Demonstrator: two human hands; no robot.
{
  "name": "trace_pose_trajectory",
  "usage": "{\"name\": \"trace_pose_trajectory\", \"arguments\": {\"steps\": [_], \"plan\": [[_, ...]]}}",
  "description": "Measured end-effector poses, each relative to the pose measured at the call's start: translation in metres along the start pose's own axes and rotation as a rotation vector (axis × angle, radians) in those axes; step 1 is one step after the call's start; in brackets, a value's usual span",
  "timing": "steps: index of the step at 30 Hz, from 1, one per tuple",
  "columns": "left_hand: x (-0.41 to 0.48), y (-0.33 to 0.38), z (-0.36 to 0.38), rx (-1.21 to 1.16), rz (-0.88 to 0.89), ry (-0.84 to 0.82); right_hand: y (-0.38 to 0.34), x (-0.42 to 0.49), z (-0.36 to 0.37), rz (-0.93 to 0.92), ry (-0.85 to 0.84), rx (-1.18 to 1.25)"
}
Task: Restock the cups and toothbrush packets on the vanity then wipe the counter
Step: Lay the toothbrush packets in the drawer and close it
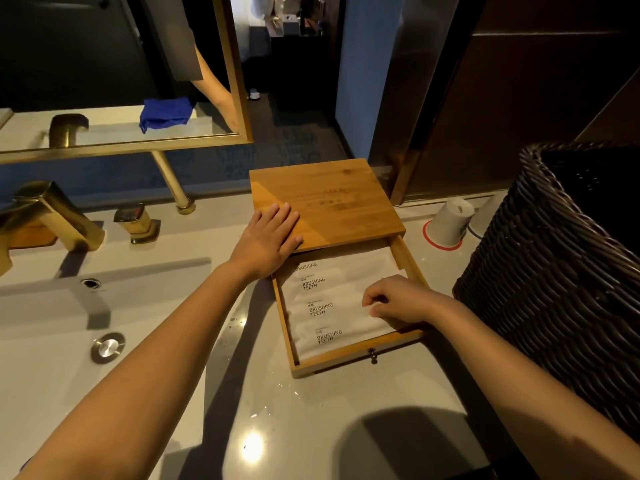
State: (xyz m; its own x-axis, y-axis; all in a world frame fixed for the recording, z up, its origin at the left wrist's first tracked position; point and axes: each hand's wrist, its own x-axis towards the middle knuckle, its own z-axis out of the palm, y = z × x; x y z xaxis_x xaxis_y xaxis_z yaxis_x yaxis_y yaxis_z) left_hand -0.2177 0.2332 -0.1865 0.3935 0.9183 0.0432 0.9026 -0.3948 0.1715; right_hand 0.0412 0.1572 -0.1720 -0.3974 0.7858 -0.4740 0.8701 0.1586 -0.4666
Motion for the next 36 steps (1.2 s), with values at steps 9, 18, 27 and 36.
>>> {"name": "trace_pose_trajectory", "arguments": {"steps": [9,18,27,36], "plan": [[0.0,0.0,0.002,-0.011,0.003,0.035,-0.001,0.006,0.004,-0.033,0.082,-0.095],[0.001,0.002,0.001,0.0,-0.007,0.028,-0.003,0.01,0.02,0.083,0.2,-0.155],[0.001,0.001,0.002,0.003,0.005,0.043,-0.007,0.005,0.008,0.095,0.052,-0.172],[0.001,0.0,0.003,-0.007,0.004,0.04,-0.008,0.003,0.012,0.205,0.08,-0.013]]}}
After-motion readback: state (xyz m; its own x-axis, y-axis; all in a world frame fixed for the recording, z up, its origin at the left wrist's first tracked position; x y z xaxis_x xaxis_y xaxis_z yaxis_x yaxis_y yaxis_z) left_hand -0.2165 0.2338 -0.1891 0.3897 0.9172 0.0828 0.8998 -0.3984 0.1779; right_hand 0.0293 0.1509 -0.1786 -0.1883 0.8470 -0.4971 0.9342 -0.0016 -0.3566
